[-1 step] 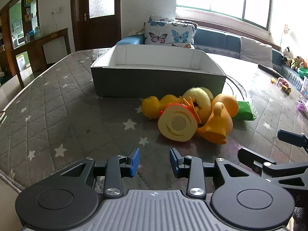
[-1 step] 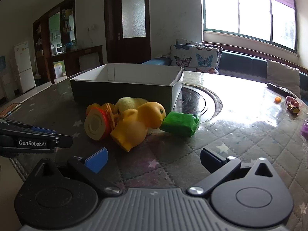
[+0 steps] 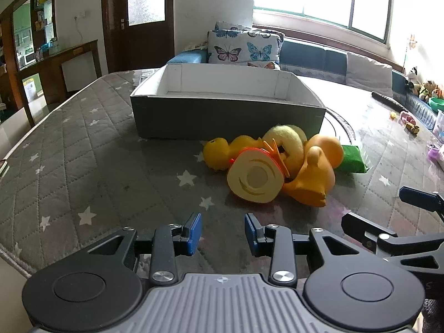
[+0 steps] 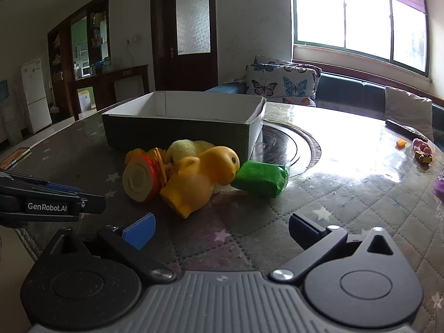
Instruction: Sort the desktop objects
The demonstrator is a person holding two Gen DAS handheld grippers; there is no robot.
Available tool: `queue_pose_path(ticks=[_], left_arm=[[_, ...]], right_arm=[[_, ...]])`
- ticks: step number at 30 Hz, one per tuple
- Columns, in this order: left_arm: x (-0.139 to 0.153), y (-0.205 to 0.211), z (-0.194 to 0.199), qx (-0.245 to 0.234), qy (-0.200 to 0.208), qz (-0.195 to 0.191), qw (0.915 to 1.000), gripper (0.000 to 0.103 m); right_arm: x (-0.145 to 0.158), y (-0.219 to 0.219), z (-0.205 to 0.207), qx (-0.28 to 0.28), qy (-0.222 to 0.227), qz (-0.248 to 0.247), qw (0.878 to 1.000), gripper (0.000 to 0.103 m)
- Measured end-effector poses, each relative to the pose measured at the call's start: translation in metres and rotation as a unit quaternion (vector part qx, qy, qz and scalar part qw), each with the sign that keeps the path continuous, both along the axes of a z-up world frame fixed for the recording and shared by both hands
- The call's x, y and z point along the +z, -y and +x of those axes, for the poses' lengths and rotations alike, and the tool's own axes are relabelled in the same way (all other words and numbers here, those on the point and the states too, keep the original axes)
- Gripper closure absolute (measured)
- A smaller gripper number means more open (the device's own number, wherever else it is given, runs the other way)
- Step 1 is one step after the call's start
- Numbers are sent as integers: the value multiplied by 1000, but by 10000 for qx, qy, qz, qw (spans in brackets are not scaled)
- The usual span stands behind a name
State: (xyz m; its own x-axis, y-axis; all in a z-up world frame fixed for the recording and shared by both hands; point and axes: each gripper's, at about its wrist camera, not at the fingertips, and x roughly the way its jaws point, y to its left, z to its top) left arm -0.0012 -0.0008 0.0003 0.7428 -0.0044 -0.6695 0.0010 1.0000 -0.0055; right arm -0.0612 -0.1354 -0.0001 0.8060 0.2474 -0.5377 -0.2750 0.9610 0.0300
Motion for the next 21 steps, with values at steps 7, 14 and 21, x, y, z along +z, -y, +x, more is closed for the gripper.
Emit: queue_pose_path(ticks=[7,14,21], left_arm=[[0,3,-6,-22,34,-2,10000,66],[0,4,-7,-79,-97,-8,9999,66],[1,3,-10,-90,-94,-2,9999,66]], right_arm=[[4,-7,-6,44,119,30,9999,0],[7,-14,-6,155,54,-71,9998,0],[8,-19,-11,204,4,-98,9997,0]])
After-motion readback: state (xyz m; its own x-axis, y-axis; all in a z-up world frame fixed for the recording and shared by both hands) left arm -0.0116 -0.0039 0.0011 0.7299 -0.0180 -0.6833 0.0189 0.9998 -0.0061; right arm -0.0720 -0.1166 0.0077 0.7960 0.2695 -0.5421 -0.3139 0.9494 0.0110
